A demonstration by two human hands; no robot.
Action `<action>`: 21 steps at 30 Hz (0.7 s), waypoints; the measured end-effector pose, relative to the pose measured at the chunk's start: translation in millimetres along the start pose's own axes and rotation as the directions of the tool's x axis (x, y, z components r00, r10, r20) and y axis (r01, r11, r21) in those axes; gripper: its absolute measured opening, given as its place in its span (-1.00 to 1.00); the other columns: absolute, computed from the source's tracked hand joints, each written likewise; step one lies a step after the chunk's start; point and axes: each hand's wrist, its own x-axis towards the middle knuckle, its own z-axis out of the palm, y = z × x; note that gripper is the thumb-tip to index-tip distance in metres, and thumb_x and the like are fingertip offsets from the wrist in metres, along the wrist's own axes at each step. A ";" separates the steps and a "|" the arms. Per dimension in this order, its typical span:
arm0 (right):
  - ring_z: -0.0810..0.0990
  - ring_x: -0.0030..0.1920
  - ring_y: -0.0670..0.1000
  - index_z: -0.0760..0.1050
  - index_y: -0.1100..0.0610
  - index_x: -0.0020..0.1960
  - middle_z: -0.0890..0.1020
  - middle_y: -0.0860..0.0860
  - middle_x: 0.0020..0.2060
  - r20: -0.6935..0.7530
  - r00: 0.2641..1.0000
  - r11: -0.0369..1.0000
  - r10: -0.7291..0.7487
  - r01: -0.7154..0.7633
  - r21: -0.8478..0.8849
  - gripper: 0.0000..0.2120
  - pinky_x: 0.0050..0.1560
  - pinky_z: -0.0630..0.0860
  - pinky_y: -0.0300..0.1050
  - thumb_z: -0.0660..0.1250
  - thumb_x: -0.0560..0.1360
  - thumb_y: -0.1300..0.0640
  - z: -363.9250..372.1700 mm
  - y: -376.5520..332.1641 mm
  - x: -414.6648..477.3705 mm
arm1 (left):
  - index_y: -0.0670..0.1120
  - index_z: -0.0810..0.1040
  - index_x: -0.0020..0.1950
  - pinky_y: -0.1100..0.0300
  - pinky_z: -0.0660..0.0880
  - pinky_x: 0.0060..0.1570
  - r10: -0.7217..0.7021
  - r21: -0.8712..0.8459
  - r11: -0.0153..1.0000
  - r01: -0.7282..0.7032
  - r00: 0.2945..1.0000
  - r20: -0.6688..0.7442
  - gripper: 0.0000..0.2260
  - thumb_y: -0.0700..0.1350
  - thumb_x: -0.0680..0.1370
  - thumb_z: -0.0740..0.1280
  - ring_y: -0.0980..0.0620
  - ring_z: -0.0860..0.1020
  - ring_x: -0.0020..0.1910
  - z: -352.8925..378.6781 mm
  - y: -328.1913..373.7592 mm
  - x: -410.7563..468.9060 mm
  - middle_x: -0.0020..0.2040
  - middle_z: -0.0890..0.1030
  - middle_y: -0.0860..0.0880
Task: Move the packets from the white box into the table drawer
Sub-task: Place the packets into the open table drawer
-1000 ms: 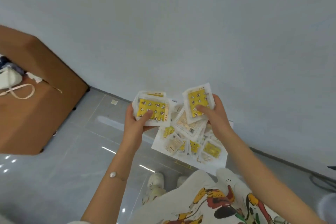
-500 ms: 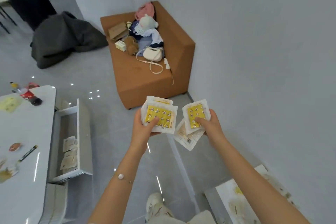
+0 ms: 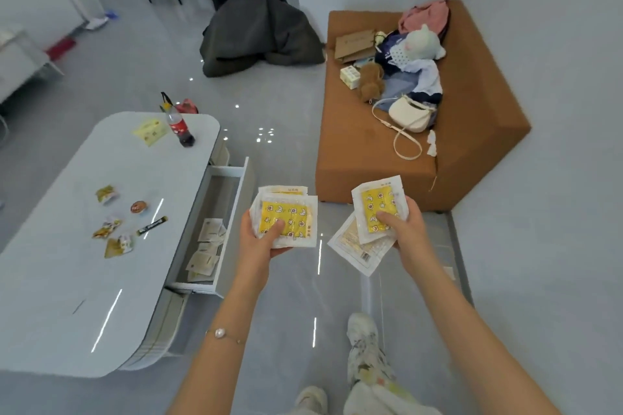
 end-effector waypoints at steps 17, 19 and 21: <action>0.60 0.14 0.22 0.42 0.15 0.29 0.61 0.18 0.15 0.560 0.755 0.898 0.342 -0.087 -0.431 -0.58 0.13 0.52 0.17 0.39 0.47 0.32 150.8 -20.7 205.0 | 0.06 0.40 0.28 0.00 0.63 -0.21 -0.109 -0.287 0.954 -0.086 0.792 -0.600 -0.58 -0.25 0.50 0.41 -0.06 0.67 0.01 -9.0 -25.7 97.6 0.11 0.63 -0.04; 0.63 0.10 0.19 0.43 0.13 0.29 0.63 0.15 0.12 0.599 0.709 0.883 0.372 -0.073 -0.463 -0.57 0.11 0.56 0.15 0.40 0.46 0.33 180.8 -15.5 221.7 | -0.01 0.37 0.33 -0.03 0.64 -0.18 -0.119 -0.298 0.949 -0.104 0.756 -0.644 -0.56 -0.26 0.51 0.40 -0.08 0.67 0.00 -25.3 -26.2 108.0 0.12 0.63 -0.08; 0.66 0.06 0.15 0.44 0.09 0.28 0.66 0.12 0.08 0.637 0.662 0.875 0.395 -0.060 -0.480 -0.56 0.04 0.60 0.10 0.40 0.45 0.33 213.8 -7.0 241.0 | -0.01 0.37 0.34 -0.04 0.64 -0.17 -0.131 -0.318 0.940 -0.125 0.727 -0.674 -0.54 -0.26 0.50 0.41 -0.08 0.67 0.01 -44.9 -29.8 122.8 0.12 0.64 -0.08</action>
